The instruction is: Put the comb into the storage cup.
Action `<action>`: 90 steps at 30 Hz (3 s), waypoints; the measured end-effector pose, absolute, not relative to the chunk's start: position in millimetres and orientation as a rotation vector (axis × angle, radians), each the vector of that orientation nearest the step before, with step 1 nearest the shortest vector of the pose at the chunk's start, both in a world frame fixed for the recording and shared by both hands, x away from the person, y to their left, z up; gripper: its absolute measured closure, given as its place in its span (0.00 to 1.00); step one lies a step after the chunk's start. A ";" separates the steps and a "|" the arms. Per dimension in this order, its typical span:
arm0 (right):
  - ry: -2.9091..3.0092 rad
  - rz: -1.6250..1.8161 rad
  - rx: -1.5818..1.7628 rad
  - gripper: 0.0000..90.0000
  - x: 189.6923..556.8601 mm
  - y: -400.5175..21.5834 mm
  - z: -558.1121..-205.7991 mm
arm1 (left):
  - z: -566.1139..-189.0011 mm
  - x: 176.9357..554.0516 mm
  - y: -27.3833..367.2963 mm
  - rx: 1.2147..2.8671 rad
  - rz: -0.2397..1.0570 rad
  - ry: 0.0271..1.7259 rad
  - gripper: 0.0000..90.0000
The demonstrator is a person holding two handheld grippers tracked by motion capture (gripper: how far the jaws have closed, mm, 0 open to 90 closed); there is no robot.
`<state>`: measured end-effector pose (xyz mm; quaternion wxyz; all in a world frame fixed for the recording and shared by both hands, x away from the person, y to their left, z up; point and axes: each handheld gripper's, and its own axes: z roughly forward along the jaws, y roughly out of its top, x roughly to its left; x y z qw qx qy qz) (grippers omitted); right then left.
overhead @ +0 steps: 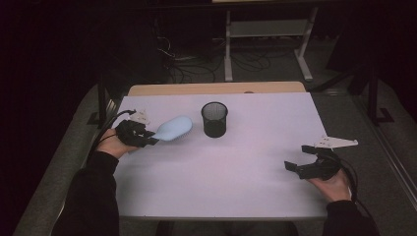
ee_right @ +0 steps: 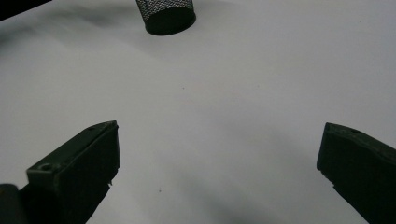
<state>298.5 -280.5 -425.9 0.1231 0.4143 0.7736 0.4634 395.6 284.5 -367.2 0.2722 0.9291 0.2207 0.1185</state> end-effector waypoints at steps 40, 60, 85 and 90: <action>2.271 1.350 1.204 0.00 296.9 -277.0 -425.0 | -321.7 366.5 275.4 2.371 0.463 0.488 0.78; 2.270 1.365 1.161 0.00 302.6 -268.6 -395.0 | -297.5 359.3 253.9 2.328 0.516 0.412 0.78; 2.338 1.343 1.058 0.00 318.3 -247.4 -350.6 | -282.2 358.0 226.3 2.307 0.529 0.350 0.78; 2.347 1.347 1.049 0.00 320.3 -243.7 -346.9 | -279.6 359.2 218.0 2.305 0.527 0.328 0.78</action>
